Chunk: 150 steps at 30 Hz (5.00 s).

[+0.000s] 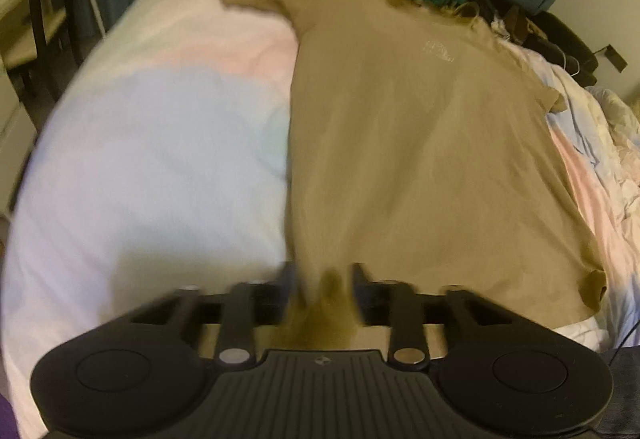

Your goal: Fold clothes

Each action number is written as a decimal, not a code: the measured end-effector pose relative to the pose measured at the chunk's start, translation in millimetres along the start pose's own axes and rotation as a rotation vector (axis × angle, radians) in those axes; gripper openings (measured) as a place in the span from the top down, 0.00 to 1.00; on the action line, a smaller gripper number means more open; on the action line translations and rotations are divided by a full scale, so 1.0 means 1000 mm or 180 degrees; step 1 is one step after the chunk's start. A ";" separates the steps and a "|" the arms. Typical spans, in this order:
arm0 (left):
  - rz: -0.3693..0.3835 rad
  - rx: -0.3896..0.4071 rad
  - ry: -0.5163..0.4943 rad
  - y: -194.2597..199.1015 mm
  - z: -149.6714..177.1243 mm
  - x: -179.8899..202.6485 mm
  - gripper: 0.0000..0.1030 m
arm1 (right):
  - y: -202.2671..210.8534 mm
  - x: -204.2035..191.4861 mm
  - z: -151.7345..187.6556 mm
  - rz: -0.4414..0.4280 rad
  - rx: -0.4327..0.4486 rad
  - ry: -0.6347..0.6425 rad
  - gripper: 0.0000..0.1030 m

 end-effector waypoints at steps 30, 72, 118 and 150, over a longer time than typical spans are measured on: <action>0.0790 0.1684 -0.0261 0.050 -0.075 0.301 0.01 | -0.040 0.009 -0.035 -0.0173 0.0245 -0.0815 0.09; 0.0327 0.1174 0.0395 -0.156 -0.060 0.187 0.01 | -0.318 0.123 -0.007 0.0355 0.0183 -0.1731 0.87; -0.0054 0.1734 0.1378 -0.107 -0.114 0.063 0.01 | -0.443 -0.224 0.007 -0.0009 0.0212 0.2171 0.94; 0.0668 0.1011 0.0561 -0.104 -0.041 0.173 0.07 | -0.084 -0.112 -0.029 -0.0709 0.0279 0.0201 0.15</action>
Point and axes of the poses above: each gripper's, at about its wrist camera, not at the fingertips, and y roughly against the way its jaws point, x to its right, z to its underside, the point moved 10 cm from there along -y, roughly the way its jaws point, and after that the axes turned 13 degrees about x, right-handed, at the moved point
